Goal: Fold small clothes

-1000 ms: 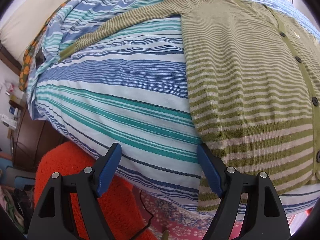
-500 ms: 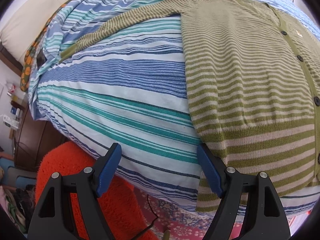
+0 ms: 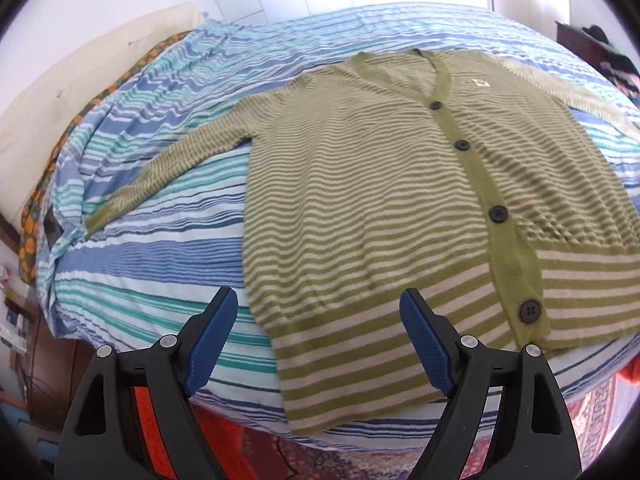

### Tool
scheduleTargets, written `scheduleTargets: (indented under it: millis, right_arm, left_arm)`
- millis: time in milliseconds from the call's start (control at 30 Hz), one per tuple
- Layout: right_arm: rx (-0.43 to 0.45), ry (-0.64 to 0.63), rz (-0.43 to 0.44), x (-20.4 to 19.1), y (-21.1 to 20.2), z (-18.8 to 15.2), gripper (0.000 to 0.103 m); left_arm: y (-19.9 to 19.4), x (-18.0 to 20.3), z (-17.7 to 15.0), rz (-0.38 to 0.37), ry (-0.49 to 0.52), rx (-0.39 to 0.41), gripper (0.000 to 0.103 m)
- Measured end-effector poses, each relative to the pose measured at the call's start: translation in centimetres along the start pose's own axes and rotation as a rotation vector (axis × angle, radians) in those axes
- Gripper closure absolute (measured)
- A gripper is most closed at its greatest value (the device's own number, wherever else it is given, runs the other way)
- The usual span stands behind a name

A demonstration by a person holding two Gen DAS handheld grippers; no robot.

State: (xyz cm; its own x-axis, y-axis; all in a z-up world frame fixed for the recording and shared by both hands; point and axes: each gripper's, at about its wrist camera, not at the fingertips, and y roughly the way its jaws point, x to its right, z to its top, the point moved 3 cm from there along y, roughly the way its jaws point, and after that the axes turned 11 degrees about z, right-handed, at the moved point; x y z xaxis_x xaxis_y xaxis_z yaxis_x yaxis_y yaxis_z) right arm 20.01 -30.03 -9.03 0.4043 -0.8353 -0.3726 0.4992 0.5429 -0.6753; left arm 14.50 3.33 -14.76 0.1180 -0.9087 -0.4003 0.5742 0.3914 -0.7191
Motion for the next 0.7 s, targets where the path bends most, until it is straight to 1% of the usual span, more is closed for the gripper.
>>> scheduleTargets:
  millis: [67, 133, 200, 267, 300, 367, 533, 600, 633, 667, 700]
  right_arm:
    - [-0.047, -0.026, 0.034, -4.0, 2.6, -1.9, 0.033]
    - [-0.081, -0.027, 0.038, -6.5, 4.6, -4.1, 0.033]
    - [-0.148, -0.028, 0.006, -7.6, 6.5, -6.6, 0.031]
    - [-0.231, 0.005, -0.031, -7.3, 8.1, -9.1, 0.029]
    - [-0.22, 0.005, -0.05, -7.1, 8.1, -9.7, 0.029]
    - [-0.19, -0.005, -0.055, -7.3, 7.4, -9.8, 0.028]
    - [-0.155, 0.015, -0.041, -6.8, 7.7, -10.5, 0.023]
    - [-0.135, 0.033, -0.048, -7.2, 7.0, -9.8, 0.023]
    - [-0.099, 0.035, -0.045, -7.5, 6.1, -9.3, 0.023]
    - [-0.039, 0.019, -0.013, -8.5, 4.9, -8.7, 0.023]
    - [0.011, -0.008, 0.038, -9.4, 3.8, -8.3, 0.023]
  left_arm:
    - [0.4, 1.8, -0.6, -0.035, 0.063, 0.005, 0.016]
    - [1.2, 3.2, -1.7, -0.062, 0.115, -0.026, 0.016]
    - [1.4, 3.7, -2.9, -0.093, 0.139, -0.032, 0.016]
    - [1.0, 3.7, -3.3, -0.105, 0.149, -0.02, 0.014]
    - [0.9, 3.5, -3.2, -0.107, 0.145, -0.016, 0.012]
    - [1.0, 3.0, -3.2, -0.123, 0.122, -0.016, 0.009]
    - [1.6, 1.5, -3.2, -0.173, 0.062, -0.057, 0.008]
    - [1.1, -0.7, -2.7, -0.172, -0.02, -0.034, 0.008]
    - [0.8, -2.2, -2.6, -0.175, -0.073, -0.022, 0.008]
    - [0.7, -3.7, -2.4, -0.182, -0.13, -0.017, 0.008]
    - [0.8, -5.2, -2.3, -0.187, -0.186, -0.021, 0.008]
